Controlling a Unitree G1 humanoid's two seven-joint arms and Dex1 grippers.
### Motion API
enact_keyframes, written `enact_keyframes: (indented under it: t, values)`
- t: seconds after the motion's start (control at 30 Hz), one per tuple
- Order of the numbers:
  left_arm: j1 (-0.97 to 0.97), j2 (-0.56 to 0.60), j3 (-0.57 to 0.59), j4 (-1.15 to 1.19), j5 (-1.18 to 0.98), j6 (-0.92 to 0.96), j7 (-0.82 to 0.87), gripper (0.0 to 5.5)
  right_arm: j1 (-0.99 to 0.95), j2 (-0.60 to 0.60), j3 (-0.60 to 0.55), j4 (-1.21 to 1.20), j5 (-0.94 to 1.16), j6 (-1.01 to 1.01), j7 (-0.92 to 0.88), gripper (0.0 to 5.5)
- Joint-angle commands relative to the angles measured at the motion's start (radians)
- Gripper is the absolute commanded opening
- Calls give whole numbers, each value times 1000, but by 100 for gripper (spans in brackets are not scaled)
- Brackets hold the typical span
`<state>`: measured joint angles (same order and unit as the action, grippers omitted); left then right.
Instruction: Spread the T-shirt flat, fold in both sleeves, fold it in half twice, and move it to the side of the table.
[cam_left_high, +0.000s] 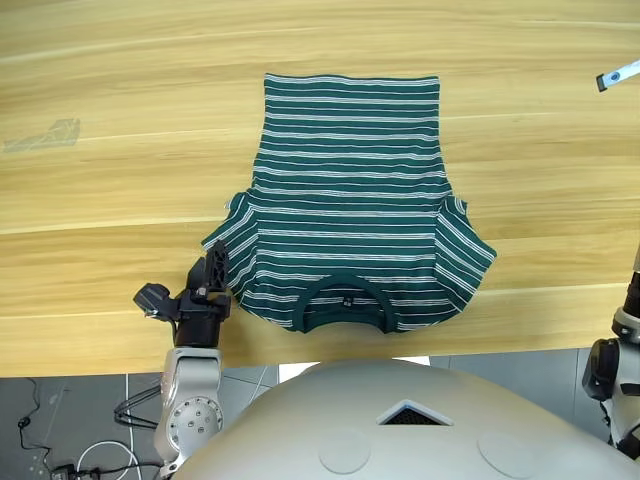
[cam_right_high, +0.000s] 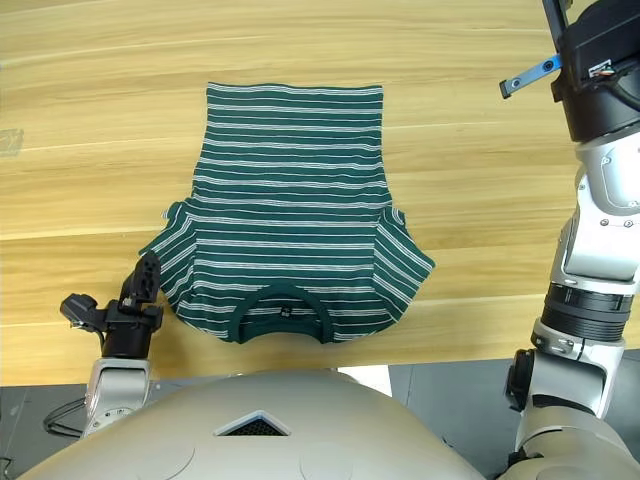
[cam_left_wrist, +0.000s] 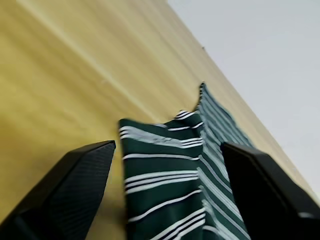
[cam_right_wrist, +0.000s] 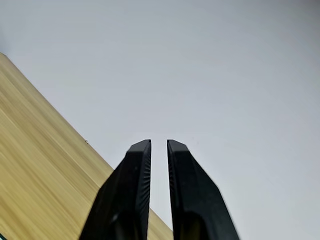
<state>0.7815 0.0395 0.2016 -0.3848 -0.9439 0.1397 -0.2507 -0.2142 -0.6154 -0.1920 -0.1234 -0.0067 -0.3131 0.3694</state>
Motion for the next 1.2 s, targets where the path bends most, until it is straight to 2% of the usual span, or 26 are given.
enact_keyframes:
  t: [0.03,0.37,1.0,1.2]
  values:
    - [-2,2,-2,24,41,37,8,393,7,8,-2,16,-14,-20,-9,59]
    - [-88,38,30,73,109,80,18,393,31,19,0,33,-32,-52,-24,59]
    - [-169,22,98,168,173,100,14,79,33,24,33,24,-69,-66,-41,62]
    - [-170,13,101,177,186,95,8,1,31,23,37,30,-72,-69,-45,62]
